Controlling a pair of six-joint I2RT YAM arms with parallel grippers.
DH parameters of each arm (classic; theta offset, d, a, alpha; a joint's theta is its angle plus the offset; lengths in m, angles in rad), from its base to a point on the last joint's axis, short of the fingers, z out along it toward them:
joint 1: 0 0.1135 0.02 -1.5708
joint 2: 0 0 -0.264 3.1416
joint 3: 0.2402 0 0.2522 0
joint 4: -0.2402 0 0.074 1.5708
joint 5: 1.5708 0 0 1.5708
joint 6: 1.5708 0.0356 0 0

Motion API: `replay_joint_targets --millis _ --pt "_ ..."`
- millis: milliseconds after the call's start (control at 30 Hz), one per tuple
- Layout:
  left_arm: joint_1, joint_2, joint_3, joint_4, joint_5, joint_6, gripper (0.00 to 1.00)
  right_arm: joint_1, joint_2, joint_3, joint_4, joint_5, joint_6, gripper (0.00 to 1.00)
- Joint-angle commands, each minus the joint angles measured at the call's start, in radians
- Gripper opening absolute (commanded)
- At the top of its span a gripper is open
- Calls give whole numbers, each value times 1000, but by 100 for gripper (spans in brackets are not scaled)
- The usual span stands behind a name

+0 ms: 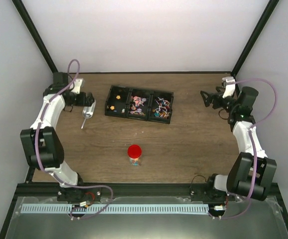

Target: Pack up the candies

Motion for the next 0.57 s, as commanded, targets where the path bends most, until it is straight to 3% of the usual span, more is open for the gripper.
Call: replay_joint_targets --millis 0,200,533 --pt "-1 -138 -169 74 -61 -4 100 -31 -73 -90 -81 11 11 100" --pt "0 -242 -312 92 -78 -24 100 -31 -191 -235 -68 24 42 100" --pt "0 -257 -333 124 -75 -57 100 -3 -289 -292 -59 54 112 100"
